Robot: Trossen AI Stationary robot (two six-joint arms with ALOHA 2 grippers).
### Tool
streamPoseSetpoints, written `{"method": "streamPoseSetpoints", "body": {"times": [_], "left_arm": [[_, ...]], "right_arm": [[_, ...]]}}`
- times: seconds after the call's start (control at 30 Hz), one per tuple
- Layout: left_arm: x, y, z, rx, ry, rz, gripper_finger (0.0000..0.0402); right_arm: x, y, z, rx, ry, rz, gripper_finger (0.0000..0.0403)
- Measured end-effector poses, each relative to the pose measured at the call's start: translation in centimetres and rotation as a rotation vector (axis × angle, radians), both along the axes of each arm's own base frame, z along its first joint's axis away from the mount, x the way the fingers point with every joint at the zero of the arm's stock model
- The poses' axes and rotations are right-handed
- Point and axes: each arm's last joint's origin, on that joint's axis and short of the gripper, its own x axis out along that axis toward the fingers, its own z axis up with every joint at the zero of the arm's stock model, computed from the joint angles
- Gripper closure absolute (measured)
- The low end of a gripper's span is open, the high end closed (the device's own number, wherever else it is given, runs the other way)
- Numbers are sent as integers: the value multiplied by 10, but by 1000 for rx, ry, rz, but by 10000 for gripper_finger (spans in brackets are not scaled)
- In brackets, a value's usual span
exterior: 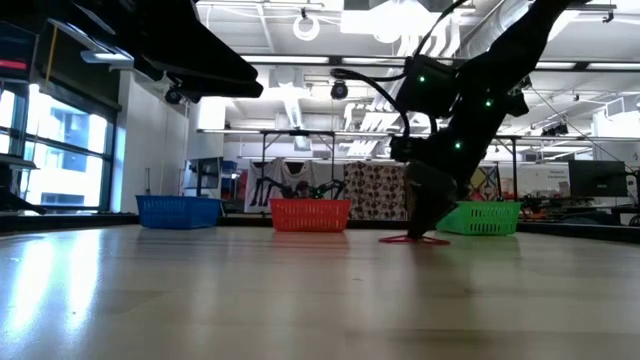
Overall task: Sort rubber bands into baskets
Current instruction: Put the orange rubberband into the blue bin
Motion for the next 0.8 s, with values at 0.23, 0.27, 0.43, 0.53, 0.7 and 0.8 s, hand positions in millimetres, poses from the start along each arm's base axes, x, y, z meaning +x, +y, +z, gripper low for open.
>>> {"method": "streamPoseSetpoints", "body": {"times": [0.23, 0.27, 0.43, 0.53, 0.7, 0.8], "left_arm": [[0, 0, 0, 0, 1, 0, 254], [0, 0, 0, 0, 1, 0, 254], [0, 1, 0, 2, -3, 23, 254], [0, 2, 0, -2, -11, 59, 254], [0, 2, 0, -1, -12, 61, 254], [0, 1, 0, -4, -11, 55, 254]], "right_arm": [[0, 13, 17, -35, -53, 63, 388], [0, 17, 20, -47, -64, 65, 389], [0, 40, 37, -126, -147, 103, 400], [2, 57, 45, -166, -205, 148, 399], [7, 81, 54, -220, -319, 203, 402], [10, 93, 59, -252, -379, 239, 402]]}}
